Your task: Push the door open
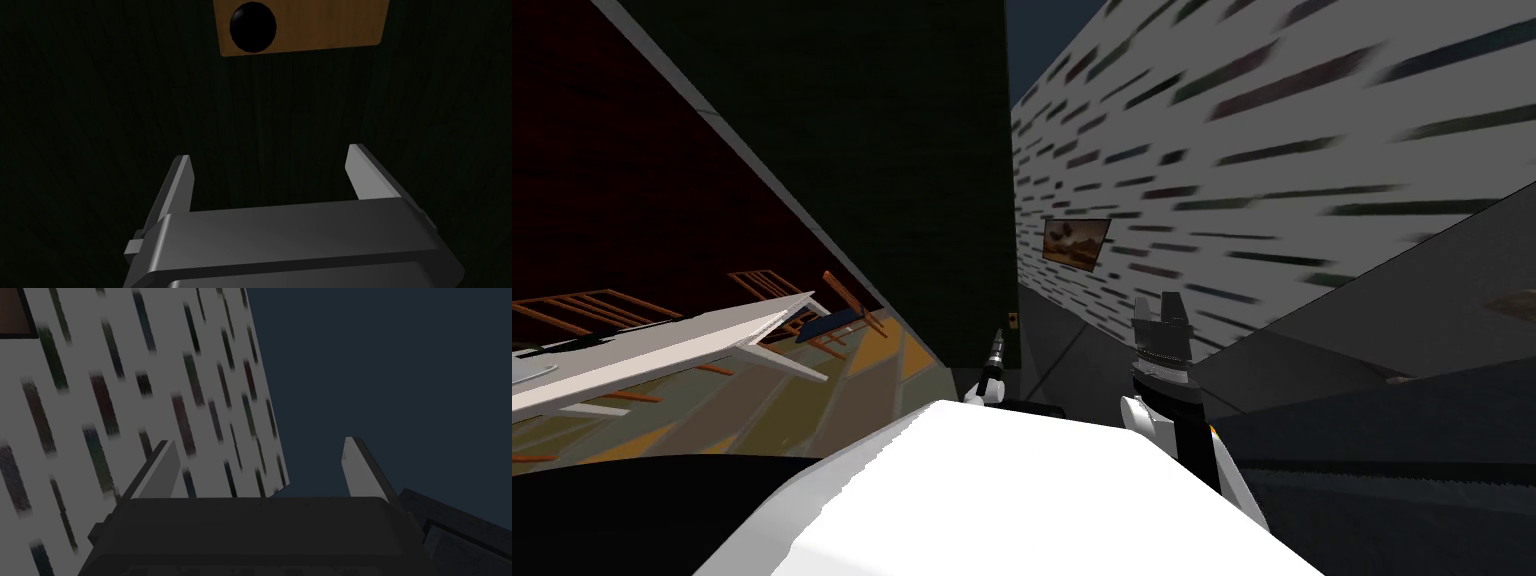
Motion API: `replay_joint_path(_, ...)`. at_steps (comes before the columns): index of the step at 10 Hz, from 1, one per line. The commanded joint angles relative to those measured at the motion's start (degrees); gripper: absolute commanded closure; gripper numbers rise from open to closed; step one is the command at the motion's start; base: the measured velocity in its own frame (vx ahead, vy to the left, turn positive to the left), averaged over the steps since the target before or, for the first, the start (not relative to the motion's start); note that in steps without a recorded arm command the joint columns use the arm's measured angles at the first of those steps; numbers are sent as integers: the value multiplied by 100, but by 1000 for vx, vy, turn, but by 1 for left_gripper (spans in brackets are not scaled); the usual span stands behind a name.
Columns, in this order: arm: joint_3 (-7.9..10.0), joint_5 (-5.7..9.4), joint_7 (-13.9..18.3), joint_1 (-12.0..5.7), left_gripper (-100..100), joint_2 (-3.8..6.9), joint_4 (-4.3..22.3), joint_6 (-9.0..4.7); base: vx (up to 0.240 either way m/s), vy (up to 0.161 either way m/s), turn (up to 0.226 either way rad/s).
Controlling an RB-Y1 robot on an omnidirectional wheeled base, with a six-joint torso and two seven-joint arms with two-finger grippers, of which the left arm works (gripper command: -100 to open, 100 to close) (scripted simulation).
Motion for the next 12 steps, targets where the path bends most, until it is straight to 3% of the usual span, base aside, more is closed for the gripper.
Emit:
replay_joint_path(1, -9, -14, -45, 101, -100, -67, -193, 75, -85, -97, 13)
replay_joint_path(3, -7, -14, -25, 74, -100, -77, -150, 52, -38, -53, 5)
replay_joint_path(4, 0, -12, -29, 76, -100, 52, -154, 54, 80, 40, -16)
replay_joint_path(5, 3, -11, -28, 75, -100, 92, -151, 50, 134, 98, -14)
replay_joint_path(6, 14, -7, -26, 72, -100, 198, -141, 35, 175, 92, -31)
replay_joint_path(8, 32, -1, -21, 66, -100, 262, -125, 13, 241, -1, -29)
replay_joint_path(10, 54, 7, -16, 59, -100, 181, -107, -15, 229, -66, -24)
replay_joint_path(12, 71, 12, -11, 54, -100, -22, -93, -36, 168, -87, 1)
